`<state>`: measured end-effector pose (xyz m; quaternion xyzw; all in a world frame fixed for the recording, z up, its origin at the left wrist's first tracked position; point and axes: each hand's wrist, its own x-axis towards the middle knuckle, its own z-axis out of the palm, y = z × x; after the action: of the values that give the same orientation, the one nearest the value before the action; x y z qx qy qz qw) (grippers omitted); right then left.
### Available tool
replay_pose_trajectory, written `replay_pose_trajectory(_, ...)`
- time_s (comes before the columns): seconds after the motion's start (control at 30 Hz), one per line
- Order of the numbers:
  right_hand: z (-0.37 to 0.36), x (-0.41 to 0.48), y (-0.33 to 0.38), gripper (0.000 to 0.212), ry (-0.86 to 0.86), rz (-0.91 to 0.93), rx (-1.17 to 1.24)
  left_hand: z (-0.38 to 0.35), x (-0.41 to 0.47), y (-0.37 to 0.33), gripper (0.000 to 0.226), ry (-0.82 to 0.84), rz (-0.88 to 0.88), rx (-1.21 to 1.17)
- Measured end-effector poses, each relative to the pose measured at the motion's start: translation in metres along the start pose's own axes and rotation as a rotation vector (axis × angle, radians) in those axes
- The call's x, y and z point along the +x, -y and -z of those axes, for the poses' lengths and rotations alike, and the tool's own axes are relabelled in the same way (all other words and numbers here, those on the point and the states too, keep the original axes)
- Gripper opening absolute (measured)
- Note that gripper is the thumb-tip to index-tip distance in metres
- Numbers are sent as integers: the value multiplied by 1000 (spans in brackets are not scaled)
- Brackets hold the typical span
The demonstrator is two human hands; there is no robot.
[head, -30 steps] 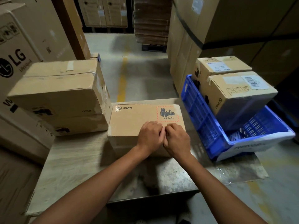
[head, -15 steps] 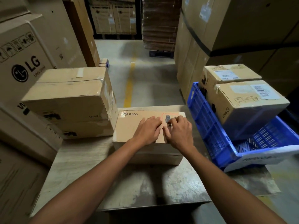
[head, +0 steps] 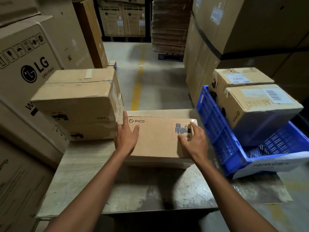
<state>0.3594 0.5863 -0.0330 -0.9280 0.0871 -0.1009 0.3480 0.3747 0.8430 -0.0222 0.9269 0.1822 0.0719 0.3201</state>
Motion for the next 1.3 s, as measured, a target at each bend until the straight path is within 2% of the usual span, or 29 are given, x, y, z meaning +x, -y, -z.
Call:
replay_pose_trajectory(0.07, 1, -1, -3, 83, -63, 15, 59, -1, -4, 4, 72, -62, -53, -66)
replay_pose_trajectory(0.13, -1, -4, -8, 88, -122, 13, 103, -4, -12, 7, 57, -145, -128, -146)
replay_pose_trajectory(0.2, -4, -10, -13, 81, -130, -10, 130, -11, -20, 14, 42, -175, -138, -215)
replay_pose_trajectory(0.3, -15, -29, -23, 59, -106, -46, 109, -26, -38, 32, 31, -121, -44, -252)
replay_pose_trajectory(0.4, -33, -47, -36, 56, -110, -129, 87, -40, -57, 50, 27, -113, 26, -236)
replay_pose_trajectory(0.53, -48, -60, -44, 48, -83, -227, -2, -51, -78, 68, 26, -28, 3, -182)
replay_pose_trajectory(0.63, -58, -66, -40, 39, -45, -284, -209, -56, -86, 70, 30, 21, -63, -49)
replay_pose_trajectory(0.7, -65, -66, -34, 32, -37, -173, -369, -58, -84, 66, 31, -24, -148, 127)
replay_pose_trajectory(0.77, -71, -65, -26, 30, 44, 56, -460, -60, -77, 60, 34, -33, -315, 234)
replay_pose_trajectory(0.83, -77, -64, -11, 46, 240, 267, -431, -65, -68, 56, 38, 43, -481, 253)
replay_pose_trajectory(0.93, -91, -60, 14, 80, 413, 463, -413, -71, -64, 52, 57, 214, -478, 378)
replay_pose_trajectory(1.03, -101, -50, 23, 85, 518, 479, -497, -73, -61, 52, 71, 245, -424, 502)
replay_pose_trajectory(1.13, -101, -36, 22, 86, 534, 455, -576, -67, -49, 54, 60, 272, -427, 509)
replay_pose_trajectory(1.3, -100, -25, 22, 89, 595, 470, -597, -57, -32, 53, 61, 323, -474, 589)
